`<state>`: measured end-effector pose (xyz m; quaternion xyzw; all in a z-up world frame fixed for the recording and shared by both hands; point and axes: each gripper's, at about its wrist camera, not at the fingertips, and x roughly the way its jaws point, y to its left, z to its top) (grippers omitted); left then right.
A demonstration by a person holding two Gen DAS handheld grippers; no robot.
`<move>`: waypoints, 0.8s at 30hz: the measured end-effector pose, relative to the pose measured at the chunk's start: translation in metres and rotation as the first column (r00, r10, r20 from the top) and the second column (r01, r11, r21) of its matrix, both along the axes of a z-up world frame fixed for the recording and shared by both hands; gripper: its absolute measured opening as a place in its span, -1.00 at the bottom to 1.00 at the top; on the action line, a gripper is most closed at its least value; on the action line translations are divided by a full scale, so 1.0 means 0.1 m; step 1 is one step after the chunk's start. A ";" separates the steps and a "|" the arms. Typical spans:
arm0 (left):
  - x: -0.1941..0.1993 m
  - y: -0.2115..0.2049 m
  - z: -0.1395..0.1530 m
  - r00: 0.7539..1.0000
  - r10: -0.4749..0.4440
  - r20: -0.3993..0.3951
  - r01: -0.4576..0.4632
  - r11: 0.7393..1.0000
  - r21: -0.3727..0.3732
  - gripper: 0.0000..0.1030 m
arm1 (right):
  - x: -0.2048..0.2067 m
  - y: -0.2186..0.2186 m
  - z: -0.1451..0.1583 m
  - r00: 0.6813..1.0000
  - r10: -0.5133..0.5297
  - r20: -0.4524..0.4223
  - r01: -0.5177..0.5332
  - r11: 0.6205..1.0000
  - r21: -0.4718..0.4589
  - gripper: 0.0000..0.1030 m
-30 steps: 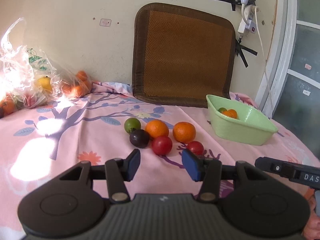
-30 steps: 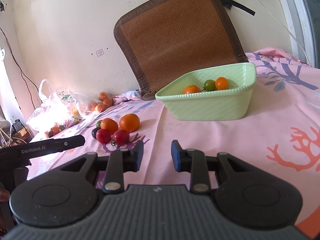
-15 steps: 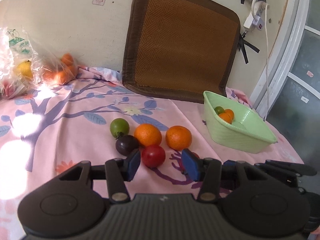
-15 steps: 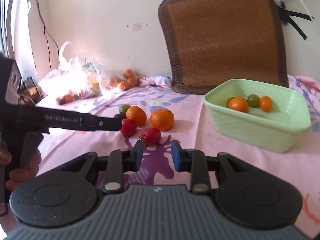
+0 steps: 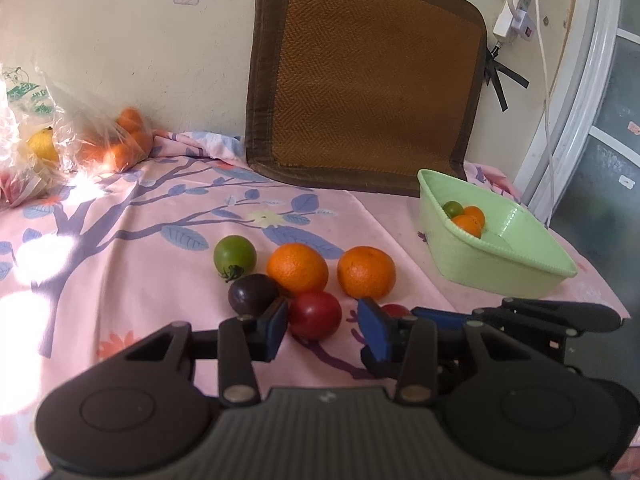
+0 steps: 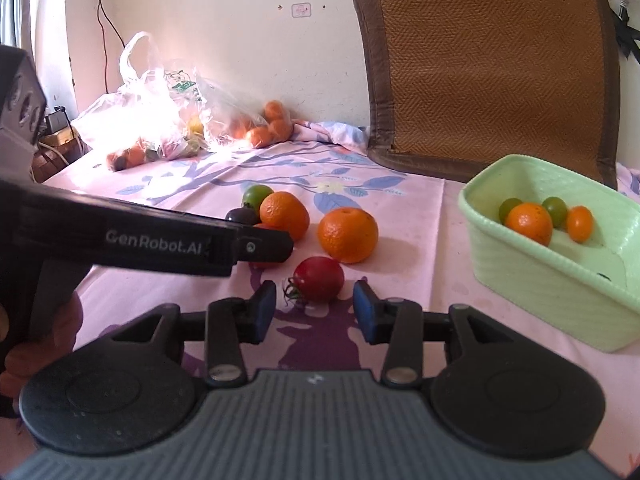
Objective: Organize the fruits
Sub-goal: 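Grasp a red tomato with the right tool while the left tool grasps another red tomato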
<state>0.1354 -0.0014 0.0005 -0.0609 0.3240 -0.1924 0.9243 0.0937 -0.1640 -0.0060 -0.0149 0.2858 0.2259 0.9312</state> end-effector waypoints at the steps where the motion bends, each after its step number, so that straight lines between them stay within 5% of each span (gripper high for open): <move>1: 0.00 -0.01 -0.01 1.000 0.000 -0.002 0.000 1.000 0.005 -0.42 | 0.03 0.01 0.00 1.000 -0.005 -0.003 0.005 1.000 -0.002 -0.14; 4: -0.06 0.00 0.01 1.000 -0.010 -0.015 0.010 0.999 -0.030 -0.43 | 0.06 0.03 0.00 1.000 -0.008 -0.003 0.008 1.000 -0.018 -0.39; 12: -0.49 -0.41 0.10 0.983 -0.181 0.014 0.181 0.981 -0.074 -0.43 | -0.40 -0.26 0.04 0.994 -0.069 0.083 0.072 0.997 -0.024 -0.39; 24: -0.72 -0.99 0.02 0.961 -0.276 0.024 0.276 0.961 0.031 -0.37 | -0.92 -0.97 -0.07 0.957 -0.277 0.086 0.281 0.959 -0.031 -0.37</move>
